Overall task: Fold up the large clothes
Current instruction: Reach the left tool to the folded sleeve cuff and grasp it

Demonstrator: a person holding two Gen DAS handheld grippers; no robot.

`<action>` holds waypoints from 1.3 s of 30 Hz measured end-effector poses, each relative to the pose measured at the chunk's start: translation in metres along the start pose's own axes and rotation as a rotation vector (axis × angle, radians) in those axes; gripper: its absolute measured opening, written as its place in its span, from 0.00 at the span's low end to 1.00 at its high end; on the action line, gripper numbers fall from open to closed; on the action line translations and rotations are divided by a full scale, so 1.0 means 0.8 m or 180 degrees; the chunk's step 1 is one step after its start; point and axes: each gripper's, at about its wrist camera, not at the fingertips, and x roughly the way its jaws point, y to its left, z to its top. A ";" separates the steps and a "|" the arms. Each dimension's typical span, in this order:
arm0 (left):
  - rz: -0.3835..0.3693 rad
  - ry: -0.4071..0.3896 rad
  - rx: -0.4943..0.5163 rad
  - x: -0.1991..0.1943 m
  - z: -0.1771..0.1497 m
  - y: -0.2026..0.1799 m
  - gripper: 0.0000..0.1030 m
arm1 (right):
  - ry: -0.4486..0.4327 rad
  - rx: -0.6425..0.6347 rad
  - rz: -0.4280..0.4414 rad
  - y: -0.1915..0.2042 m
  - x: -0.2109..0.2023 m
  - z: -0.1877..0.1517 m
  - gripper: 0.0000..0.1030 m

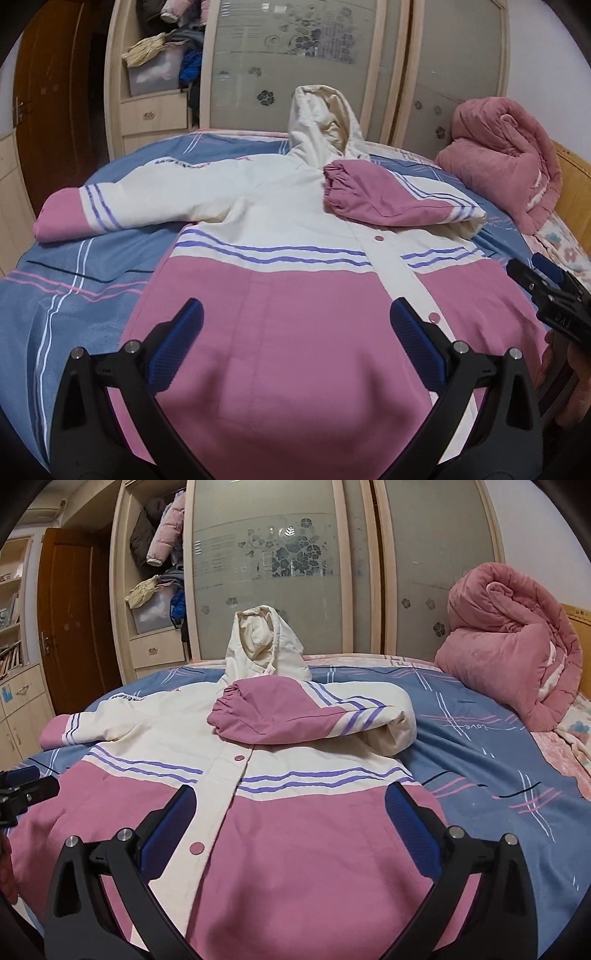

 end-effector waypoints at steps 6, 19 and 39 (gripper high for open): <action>-0.0146 0.0099 -0.0073 0.010 -0.001 -0.008 0.98 | 0.0014 0.0055 -0.0030 -0.005 -0.005 0.002 0.99; -0.0196 0.0192 0.0085 0.034 -0.005 -0.021 0.98 | -0.0029 0.0110 0.0030 -0.015 -0.010 0.002 0.99; -0.0083 0.0723 0.0397 0.206 0.135 -0.075 0.98 | -0.0085 0.0230 0.0361 -0.004 -0.010 0.010 0.99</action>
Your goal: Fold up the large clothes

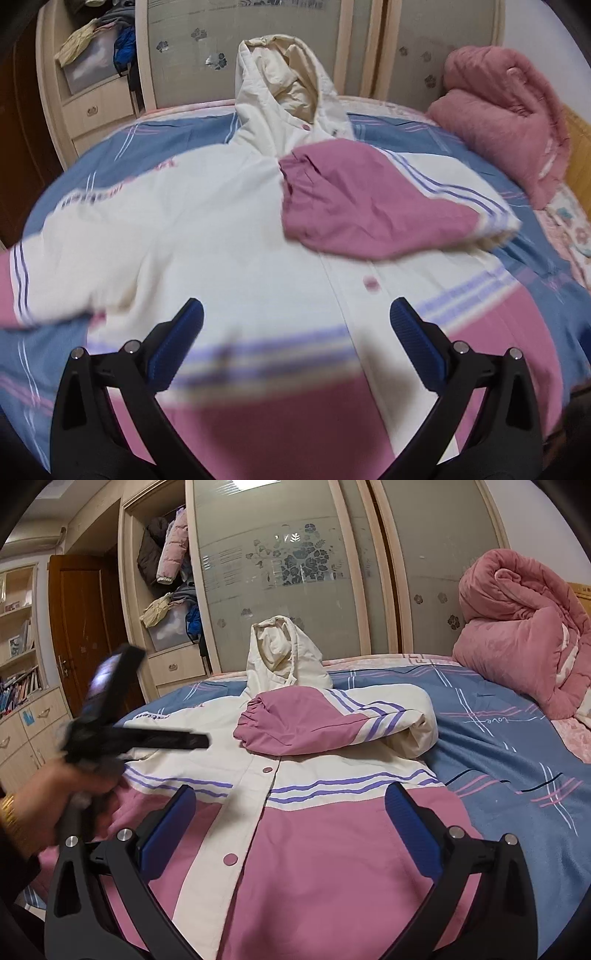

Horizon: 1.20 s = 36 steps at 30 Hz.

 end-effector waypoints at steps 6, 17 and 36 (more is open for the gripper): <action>0.0051 0.0272 -0.0048 0.077 0.068 -0.006 0.98 | 0.0016 0.0083 0.0003 -0.014 0.004 0.003 0.99; 0.0341 0.0567 -0.0202 0.173 0.100 -0.023 0.35 | 0.0104 0.0226 0.0001 -0.035 0.019 0.006 0.99; 0.0954 0.0000 -0.0025 0.022 0.073 0.102 0.30 | 0.0266 0.0016 0.0106 0.006 0.050 -0.010 0.99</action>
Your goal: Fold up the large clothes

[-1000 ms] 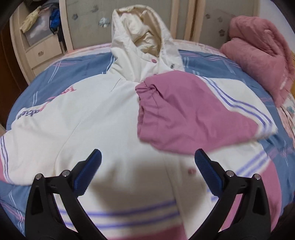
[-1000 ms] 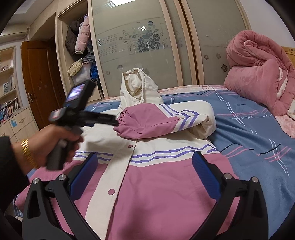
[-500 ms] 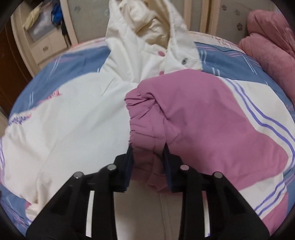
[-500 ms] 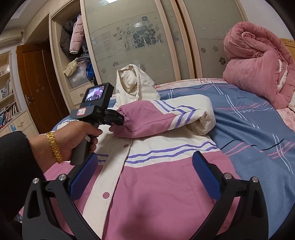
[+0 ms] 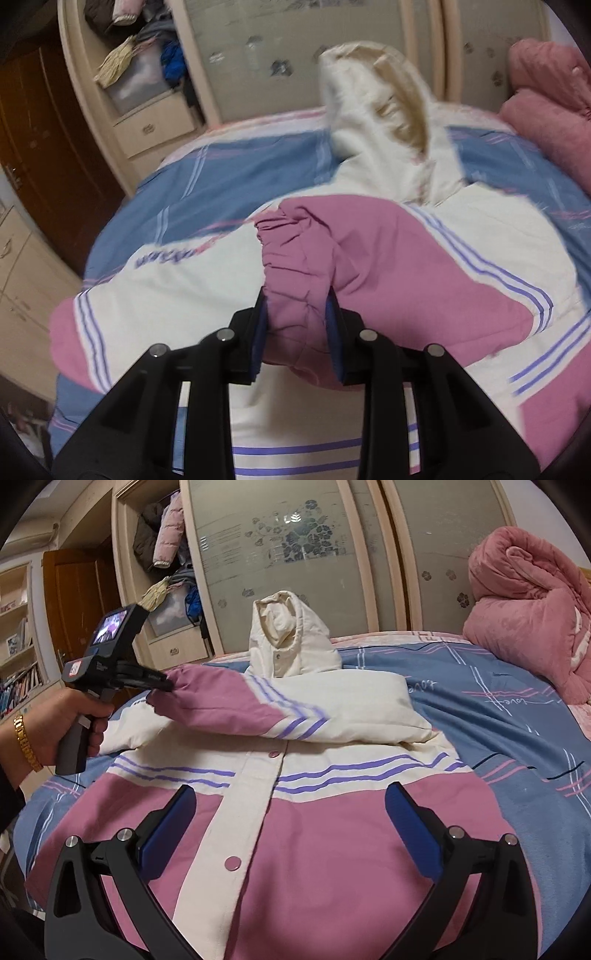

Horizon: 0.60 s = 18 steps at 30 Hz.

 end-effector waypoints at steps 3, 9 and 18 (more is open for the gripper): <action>-0.0008 0.0164 -0.0009 0.030 -0.023 0.013 0.54 | 0.0026 -0.0034 0.0022 0.007 0.004 -0.003 0.99; -0.0013 0.0116 -0.0071 0.049 -0.074 0.031 0.98 | 0.0043 -0.0087 0.0060 0.015 0.006 -0.004 0.99; 0.0271 -0.0574 -0.0012 -0.146 -0.187 0.009 0.98 | 0.0025 -0.0169 -0.0061 0.004 -0.009 -0.004 0.99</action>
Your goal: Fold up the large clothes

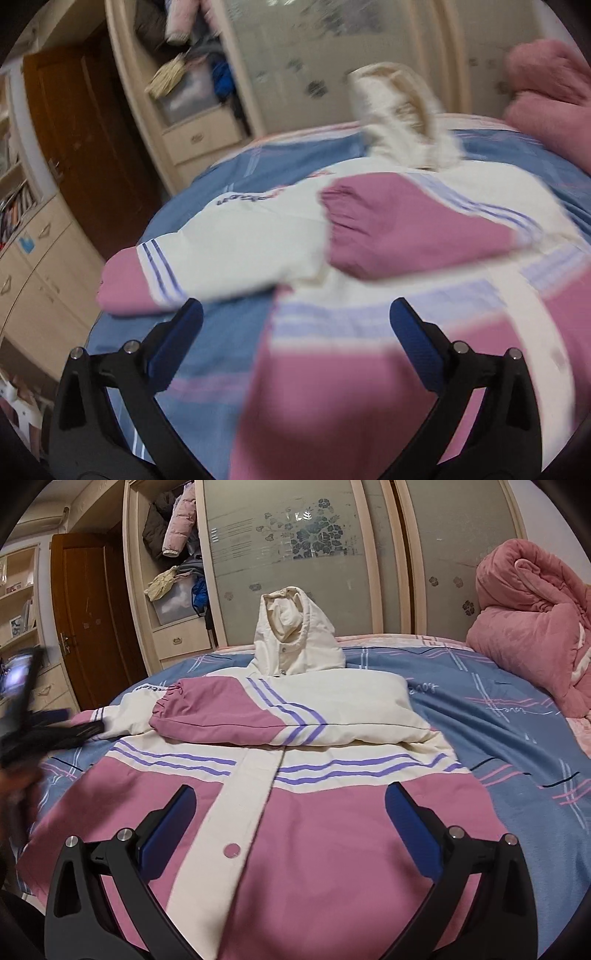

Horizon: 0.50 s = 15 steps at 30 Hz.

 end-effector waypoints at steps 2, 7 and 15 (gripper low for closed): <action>-0.0236 -0.0191 0.0018 -0.057 -0.030 -0.012 0.98 | -0.0017 0.0011 -0.0055 -0.006 -0.013 -0.002 0.99; -0.0474 -0.0434 -0.0257 -0.119 -0.072 -0.024 0.98 | -0.0109 -0.0003 -0.0176 -0.017 -0.051 -0.011 0.99; -0.0546 -0.0491 -0.0447 -0.131 -0.085 -0.025 0.98 | -0.0247 -0.0079 -0.0404 -0.018 -0.101 -0.032 0.99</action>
